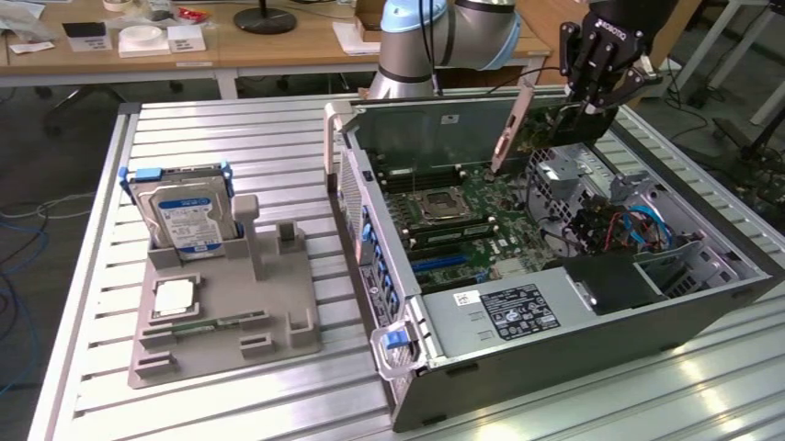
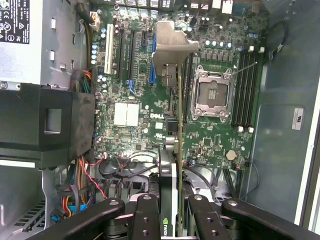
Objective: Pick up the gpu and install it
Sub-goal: 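Insert the gpu into the slot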
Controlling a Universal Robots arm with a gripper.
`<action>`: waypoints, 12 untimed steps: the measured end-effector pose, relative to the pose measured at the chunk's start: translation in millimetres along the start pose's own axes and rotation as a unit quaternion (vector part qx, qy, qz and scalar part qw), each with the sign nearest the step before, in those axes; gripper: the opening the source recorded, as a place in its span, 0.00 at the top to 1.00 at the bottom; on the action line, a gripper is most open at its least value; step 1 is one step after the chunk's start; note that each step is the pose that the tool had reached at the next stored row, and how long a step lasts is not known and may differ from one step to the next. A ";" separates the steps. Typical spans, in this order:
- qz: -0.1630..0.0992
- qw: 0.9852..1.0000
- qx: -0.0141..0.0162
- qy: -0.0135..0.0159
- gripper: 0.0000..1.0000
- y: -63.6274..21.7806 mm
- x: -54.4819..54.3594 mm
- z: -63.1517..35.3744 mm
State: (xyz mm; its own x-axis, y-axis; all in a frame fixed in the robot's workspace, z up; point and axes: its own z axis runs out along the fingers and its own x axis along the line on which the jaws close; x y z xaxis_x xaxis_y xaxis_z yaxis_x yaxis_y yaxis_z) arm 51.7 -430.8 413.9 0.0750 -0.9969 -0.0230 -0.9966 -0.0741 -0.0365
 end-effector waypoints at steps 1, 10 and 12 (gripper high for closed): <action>0.000 1.000 0.000 0.000 0.73 0.0 0.0 0.0; 0.000 1.000 0.000 0.000 0.73 5.0 -0.4 -0.1; 0.000 1.000 0.000 0.000 0.73 7.9 -0.6 -0.2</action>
State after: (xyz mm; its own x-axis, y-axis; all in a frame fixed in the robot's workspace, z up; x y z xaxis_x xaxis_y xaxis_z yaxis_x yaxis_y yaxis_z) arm 43.8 -430.8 413.8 0.0750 -0.9969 -0.0229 -0.9966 -0.0741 -0.0365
